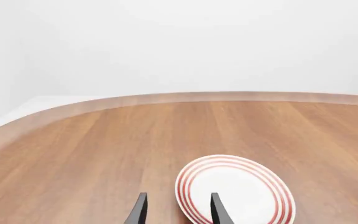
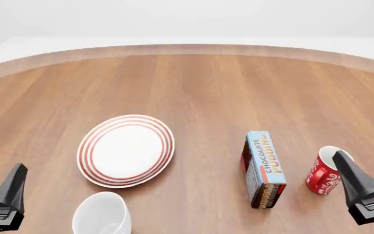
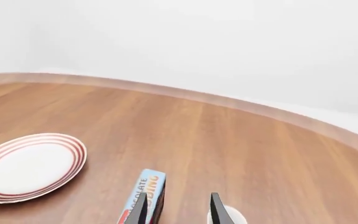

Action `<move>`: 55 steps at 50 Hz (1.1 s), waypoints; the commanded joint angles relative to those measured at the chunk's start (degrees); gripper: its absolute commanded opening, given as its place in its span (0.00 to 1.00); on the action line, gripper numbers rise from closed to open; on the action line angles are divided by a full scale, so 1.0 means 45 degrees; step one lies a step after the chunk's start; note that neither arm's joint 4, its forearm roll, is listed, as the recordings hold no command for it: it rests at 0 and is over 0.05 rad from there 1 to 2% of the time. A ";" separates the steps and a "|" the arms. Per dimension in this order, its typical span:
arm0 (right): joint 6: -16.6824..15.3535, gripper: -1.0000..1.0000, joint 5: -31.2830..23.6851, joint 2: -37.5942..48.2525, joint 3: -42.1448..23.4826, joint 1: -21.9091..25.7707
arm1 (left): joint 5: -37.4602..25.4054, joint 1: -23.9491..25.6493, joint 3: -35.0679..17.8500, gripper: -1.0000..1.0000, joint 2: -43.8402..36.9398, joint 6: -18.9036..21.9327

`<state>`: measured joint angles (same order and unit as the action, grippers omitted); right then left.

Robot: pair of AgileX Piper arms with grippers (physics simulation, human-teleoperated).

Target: Pick up the white mug and put it on the plate, and put the chocolate pudding to the right of the plate.

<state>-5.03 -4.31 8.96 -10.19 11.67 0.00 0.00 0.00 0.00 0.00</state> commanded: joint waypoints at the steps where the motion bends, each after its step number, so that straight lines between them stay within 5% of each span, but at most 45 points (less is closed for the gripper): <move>1: -0.0174 1.00 -0.0192 0.1014 -0.0834 0.0629 | 0.0000 0.0000 0.0000 1.00 0.0000 0.0000; 19: -0.0627 1.00 -0.1777 0.2971 -0.2996 0.1634 | 0.0000 0.0000 0.0000 1.00 0.0000 0.0000; 22: 0.0038 1.00 -0.2182 0.3204 -0.3413 0.1876 | 0.0000 0.0000 0.0000 1.00 0.0000 0.0000; 31: 0.0149 1.00 -0.2850 0.3843 -0.4114 0.2080 | 0.0000 0.0000 0.0000 1.00 0.0000 0.0000; 48: -0.0754 1.00 -0.3877 0.5413 -0.5283 0.2351 | 0.0000 0.0000 0.0000 1.00 0.0000 0.0000; 50: -0.1006 1.00 -0.3975 0.5622 -0.5356 0.2359 | 0.0000 0.0000 0.0000 1.00 0.0000 0.0000; 52: -0.2049 1.00 -0.3993 0.5587 -0.5210 0.2214 | 0.0000 0.0000 0.0000 1.00 0.0000 0.0000; 53: -0.1363 1.00 -0.4128 0.5726 -0.5428 0.2367 | 0.0000 0.0000 0.0000 1.00 0.0000 0.0000; 55: -0.1640 1.00 -0.4216 0.5836 -0.5507 0.2369 | 0.0000 0.0000 0.0000 1.00 0.0000 0.0000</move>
<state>-9.49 -20.86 32.26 -32.82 21.76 0.00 0.00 0.00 0.00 0.00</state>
